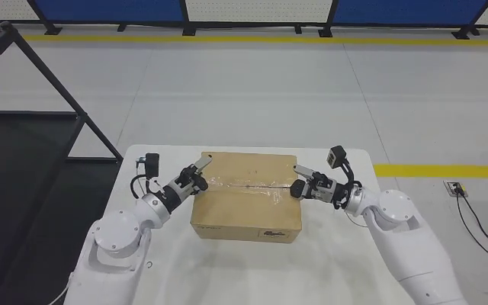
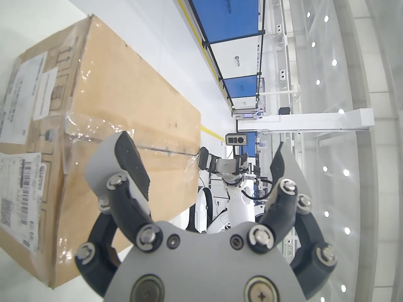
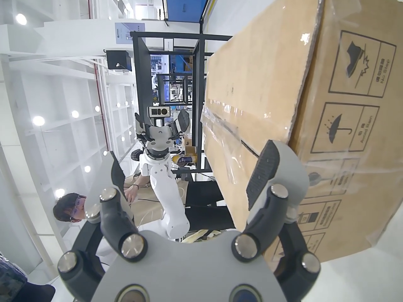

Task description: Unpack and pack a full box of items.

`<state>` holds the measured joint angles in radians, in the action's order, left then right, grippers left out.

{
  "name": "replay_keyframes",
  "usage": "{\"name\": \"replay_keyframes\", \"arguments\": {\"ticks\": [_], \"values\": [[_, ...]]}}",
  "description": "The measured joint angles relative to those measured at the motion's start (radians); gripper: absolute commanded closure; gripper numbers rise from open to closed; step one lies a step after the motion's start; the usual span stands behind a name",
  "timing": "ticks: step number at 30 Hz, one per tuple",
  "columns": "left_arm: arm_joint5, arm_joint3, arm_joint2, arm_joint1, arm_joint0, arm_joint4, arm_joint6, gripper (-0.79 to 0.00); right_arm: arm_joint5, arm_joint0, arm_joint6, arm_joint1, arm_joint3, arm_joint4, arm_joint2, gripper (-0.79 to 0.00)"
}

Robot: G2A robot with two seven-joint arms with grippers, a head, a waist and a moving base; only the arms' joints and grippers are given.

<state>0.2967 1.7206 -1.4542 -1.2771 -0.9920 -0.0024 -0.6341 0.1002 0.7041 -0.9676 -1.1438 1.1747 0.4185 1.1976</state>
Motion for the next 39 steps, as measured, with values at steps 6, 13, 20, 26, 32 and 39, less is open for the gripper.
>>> {"name": "replay_keyframes", "arguments": {"ticks": [6,13,20,26,32,39], "values": [[0.0,-0.08,0.026,-0.001,0.04,-0.027,-0.003,-0.785,0.0,0.008,0.0,0.002,0.012,-0.004,0.005,-0.785],[-0.028,-0.176,0.034,0.0,0.082,-0.101,-0.039,-0.785,0.0,0.011,-0.004,0.004,0.018,-0.007,0.006,-0.785],[-0.051,-0.243,0.035,0.0,0.117,-0.182,-0.068,-0.785,-0.004,0.011,-0.004,0.005,0.022,-0.012,0.006,-0.785],[-0.035,-0.29,0.076,-0.004,0.156,-0.184,-0.038,-0.785,-0.007,0.011,-0.004,0.005,0.026,-0.014,0.004,-0.785],[-0.037,-0.305,0.123,-0.008,0.183,-0.176,-0.023,-0.785,-0.007,0.01,-0.003,0.004,0.026,-0.012,0.001,-0.785],[-0.039,-0.308,0.129,-0.009,0.186,-0.174,-0.014,-0.785,-0.004,0.005,-0.001,0.003,0.021,-0.01,-0.003,-0.785]]}}
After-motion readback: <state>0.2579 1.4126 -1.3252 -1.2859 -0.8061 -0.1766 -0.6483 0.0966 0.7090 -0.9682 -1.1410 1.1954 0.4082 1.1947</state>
